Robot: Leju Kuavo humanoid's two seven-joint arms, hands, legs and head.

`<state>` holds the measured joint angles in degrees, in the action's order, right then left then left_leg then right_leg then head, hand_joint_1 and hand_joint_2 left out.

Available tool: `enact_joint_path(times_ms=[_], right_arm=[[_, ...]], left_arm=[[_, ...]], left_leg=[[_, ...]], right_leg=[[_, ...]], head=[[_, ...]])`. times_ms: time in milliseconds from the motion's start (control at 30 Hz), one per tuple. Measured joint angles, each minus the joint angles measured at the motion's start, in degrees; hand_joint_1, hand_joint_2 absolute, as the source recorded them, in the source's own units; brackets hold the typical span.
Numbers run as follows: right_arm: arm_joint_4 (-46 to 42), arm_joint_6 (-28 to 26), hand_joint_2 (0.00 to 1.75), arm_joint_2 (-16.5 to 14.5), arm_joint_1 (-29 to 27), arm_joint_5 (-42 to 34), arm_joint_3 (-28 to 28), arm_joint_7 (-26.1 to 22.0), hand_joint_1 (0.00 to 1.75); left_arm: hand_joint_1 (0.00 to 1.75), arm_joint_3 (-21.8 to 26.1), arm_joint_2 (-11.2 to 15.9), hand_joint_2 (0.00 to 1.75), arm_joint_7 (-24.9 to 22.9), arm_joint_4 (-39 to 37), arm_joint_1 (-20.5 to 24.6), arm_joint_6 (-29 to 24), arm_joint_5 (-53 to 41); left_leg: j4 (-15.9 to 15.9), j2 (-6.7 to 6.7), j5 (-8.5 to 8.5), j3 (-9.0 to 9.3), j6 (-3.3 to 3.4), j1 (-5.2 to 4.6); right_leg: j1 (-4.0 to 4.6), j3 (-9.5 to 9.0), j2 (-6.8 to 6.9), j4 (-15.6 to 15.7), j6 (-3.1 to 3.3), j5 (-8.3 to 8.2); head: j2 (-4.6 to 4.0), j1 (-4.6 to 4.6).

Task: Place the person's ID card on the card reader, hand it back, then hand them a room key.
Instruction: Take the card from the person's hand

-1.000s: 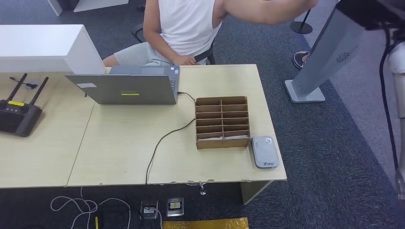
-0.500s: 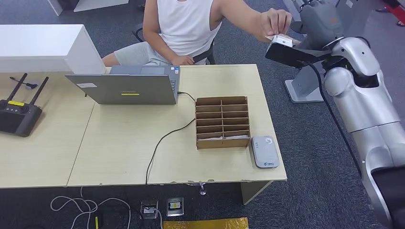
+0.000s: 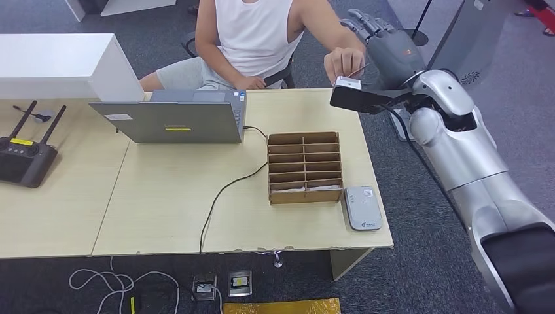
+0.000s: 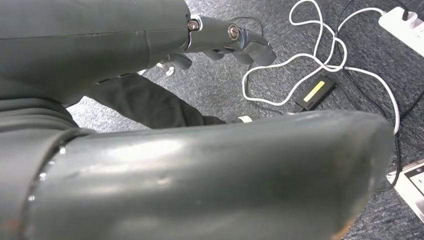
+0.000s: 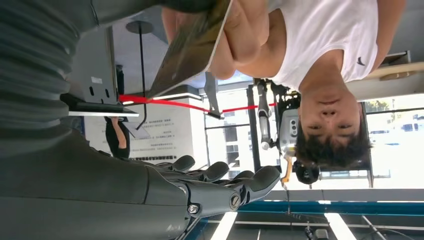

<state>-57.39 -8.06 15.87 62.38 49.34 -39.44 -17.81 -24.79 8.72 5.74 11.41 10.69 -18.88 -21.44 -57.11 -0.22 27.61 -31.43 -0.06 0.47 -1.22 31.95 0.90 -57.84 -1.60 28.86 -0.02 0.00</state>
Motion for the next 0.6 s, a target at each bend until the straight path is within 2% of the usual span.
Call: enact_joint_path(times_ms=[167, 233, 300, 600], right_arm=[[2.13, 0.66, 1.75, -1.71, -0.72, -0.58, -0.57, 0.01, 1.62], [2.52, 1.33, 1.75, -2.07, -1.63, -1.57, -0.5, 0.24, 1.68], [2.79, 2.0, 1.75, -2.19, -2.5, -2.41, -0.34, 0.37, 1.75], [3.08, 4.21, 1.75, -2.19, -3.76, -3.49, 0.2, 0.5, 1.75]], left_arm=[[0.0, -0.42, -0.08, 0.0, 0.0, 0.0, -0.08, -0.43, 0.82], [0.0, -0.43, -0.12, 0.0, 0.01, 0.0, -0.14, -0.74, 1.02], [0.0, -0.45, -0.14, 0.0, 0.01, 0.0, -0.16, -0.91, 1.02], [0.0, -0.49, -0.13, 0.0, 0.01, 0.0, -0.26, -0.8, 0.95]], left_leg=[[0.0, 0.0, 0.0, 0.0, 0.0, 0.0], [0.0, 0.0, 0.0, 0.01, 0.0, 0.0], [-0.01, 0.0, -0.01, 0.01, 0.0, 0.0], [0.0, 0.02, 0.0, 0.0, -0.01, 0.0]], right_leg=[[0.0, 0.01, 0.0, 0.0, 0.0, 0.0], [0.0, 0.01, 0.0, 0.0, 0.0, 0.0], [0.0, 0.01, 0.0, 0.0, 0.0, 0.0], [0.0, 0.02, -0.02, 0.01, 0.0, 0.0]], head=[[0.0, -0.01], [0.0, 0.0], [0.0, 0.0], [0.0, -0.01]])
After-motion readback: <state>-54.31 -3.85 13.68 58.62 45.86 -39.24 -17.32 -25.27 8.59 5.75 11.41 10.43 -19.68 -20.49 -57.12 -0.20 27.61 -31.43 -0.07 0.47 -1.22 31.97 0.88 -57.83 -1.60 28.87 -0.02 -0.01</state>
